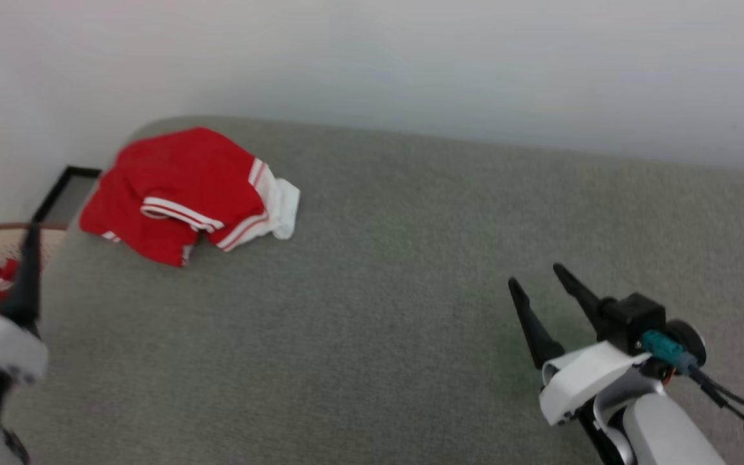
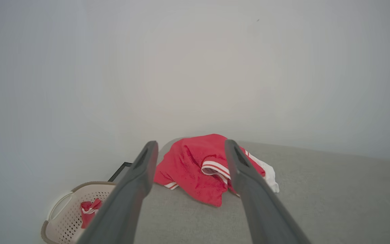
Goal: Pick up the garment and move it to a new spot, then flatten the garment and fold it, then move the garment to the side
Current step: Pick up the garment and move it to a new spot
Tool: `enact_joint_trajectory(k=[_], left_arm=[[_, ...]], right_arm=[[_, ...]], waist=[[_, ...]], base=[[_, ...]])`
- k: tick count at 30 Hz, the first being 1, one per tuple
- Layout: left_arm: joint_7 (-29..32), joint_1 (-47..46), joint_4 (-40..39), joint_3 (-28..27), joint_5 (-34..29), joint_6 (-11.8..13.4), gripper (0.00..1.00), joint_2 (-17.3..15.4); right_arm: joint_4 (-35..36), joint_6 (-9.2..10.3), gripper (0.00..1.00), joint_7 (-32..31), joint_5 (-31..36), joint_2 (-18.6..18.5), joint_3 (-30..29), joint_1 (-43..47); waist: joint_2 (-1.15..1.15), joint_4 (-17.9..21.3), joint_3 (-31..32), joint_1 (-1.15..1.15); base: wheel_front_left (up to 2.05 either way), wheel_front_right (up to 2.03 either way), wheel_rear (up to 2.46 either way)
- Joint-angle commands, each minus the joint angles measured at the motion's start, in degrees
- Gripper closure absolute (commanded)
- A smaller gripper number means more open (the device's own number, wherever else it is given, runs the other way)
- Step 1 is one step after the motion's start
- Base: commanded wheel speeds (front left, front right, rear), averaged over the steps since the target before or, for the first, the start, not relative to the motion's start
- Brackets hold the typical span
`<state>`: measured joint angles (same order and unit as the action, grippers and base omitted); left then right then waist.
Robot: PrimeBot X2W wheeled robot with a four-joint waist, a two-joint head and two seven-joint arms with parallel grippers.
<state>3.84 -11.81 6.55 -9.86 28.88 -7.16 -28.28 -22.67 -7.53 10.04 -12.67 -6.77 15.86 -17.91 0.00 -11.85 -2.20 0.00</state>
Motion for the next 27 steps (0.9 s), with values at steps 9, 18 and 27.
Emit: enact_joint_trajectory(k=[9,18,27], left_arm=[[5.99,-16.86,11.24,6.98,8.17,-0.33,0.0,-9.1],[8.52,-27.43,21.92,14.39,13.97,-0.35,0.0,-13.56],[15.49,-37.05,33.35,21.53,20.35,-0.35,0.0,-14.98]], right_arm=[[5.39,0.08,0.0,-1.27,2.76,-0.6,-1.8,-4.14],[10.06,0.08,0.0,-2.61,4.35,-1.08,-3.05,-5.45],[14.52,0.08,0.0,-4.71,5.63,-0.95,-3.37,-6.29]], waist=[[0.0,7.2,-14.63,0.0],[0.0,9.59,-21.5,0.0],[0.0,10.54,-27.08,0.0]], base=[[0.0,0.0,0.0],[0.0,0.0,0.0],[0.0,0.0,0.0]])
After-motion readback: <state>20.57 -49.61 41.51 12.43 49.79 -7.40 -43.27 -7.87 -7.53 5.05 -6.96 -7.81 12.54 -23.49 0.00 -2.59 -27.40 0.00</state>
